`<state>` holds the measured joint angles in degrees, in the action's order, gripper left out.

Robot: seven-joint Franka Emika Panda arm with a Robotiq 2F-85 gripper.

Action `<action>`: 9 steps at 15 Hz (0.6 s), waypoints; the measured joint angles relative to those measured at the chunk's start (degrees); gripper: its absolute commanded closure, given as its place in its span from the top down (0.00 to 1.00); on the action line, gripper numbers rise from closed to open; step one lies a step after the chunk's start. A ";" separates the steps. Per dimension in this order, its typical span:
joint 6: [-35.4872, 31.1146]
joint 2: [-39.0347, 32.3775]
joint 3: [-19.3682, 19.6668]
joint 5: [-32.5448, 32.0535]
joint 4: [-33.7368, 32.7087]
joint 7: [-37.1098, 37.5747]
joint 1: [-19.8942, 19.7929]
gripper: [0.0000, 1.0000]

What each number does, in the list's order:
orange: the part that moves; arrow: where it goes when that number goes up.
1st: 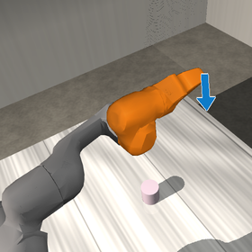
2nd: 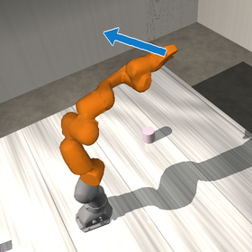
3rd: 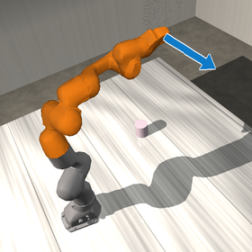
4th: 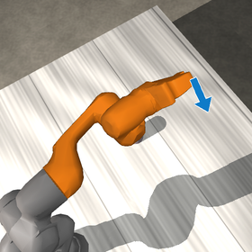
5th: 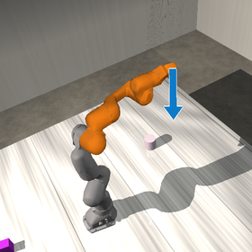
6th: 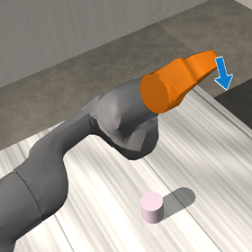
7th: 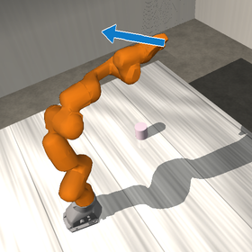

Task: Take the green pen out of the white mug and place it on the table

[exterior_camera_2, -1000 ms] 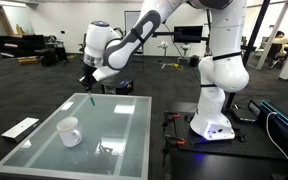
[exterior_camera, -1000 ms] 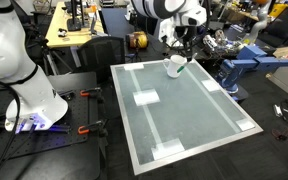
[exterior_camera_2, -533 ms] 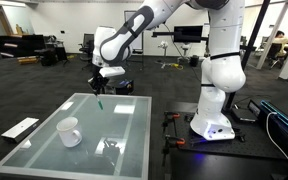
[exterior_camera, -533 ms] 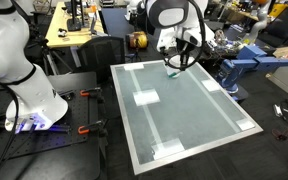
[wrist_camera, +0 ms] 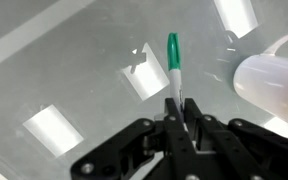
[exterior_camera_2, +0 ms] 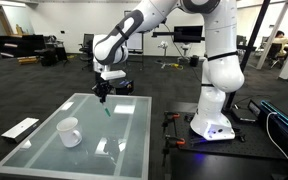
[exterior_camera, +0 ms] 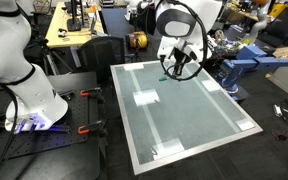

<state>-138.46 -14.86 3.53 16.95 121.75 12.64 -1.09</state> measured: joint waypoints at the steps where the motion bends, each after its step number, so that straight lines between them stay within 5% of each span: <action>1: 1.37 -1.25 0.00 0.05 -1.12 0.00 -0.17 0.03; 9: 10.36 -11.46 -0.14 0.42 -10.72 0.00 -1.41 0.03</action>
<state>-128.10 -26.32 3.39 17.37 111.03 12.64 -2.49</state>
